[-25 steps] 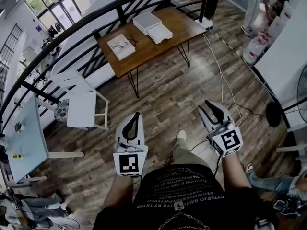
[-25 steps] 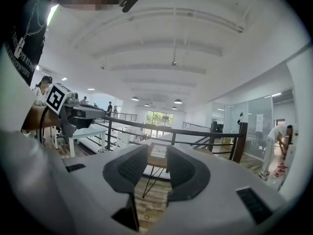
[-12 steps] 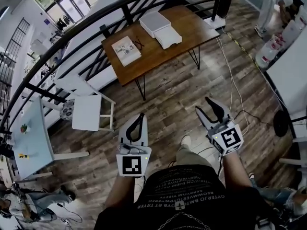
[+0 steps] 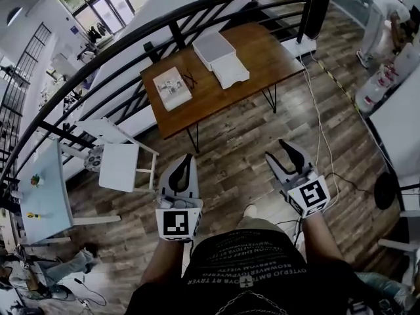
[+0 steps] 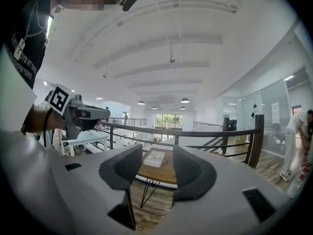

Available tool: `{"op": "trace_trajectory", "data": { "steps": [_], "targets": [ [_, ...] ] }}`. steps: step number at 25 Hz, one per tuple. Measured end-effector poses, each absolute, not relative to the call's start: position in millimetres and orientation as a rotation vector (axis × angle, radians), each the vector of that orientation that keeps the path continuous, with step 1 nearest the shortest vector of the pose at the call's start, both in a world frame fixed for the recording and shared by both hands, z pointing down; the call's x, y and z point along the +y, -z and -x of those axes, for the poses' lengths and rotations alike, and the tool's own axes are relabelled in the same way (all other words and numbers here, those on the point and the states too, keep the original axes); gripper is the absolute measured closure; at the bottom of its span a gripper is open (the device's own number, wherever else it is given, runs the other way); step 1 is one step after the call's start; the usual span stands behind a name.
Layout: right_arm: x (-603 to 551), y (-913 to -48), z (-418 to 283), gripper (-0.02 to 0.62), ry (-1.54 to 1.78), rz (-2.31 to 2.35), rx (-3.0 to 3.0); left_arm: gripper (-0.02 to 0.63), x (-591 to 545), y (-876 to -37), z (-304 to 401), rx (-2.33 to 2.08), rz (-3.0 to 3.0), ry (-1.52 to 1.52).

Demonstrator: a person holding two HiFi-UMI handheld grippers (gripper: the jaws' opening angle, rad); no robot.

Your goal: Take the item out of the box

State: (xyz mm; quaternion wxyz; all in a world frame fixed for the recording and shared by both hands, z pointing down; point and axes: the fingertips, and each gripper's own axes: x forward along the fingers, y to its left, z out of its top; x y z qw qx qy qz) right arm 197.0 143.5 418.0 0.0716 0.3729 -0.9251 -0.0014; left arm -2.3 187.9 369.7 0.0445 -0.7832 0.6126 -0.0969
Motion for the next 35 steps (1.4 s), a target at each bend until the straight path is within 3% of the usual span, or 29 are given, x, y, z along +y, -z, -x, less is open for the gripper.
{"op": "trace_trajectory", "data": {
  "steps": [20, 35],
  "targets": [
    [81, -425, -223, 0.400, -0.004, -1.045, -2.809, 0.601, 138, -384, -18, 1.954, 2.351, 0.337],
    [39, -428, -191, 0.396, -0.010, -1.041, -2.772, 0.601, 77, -398, -3, 1.908, 2.446, 0.306]
  ]
}}
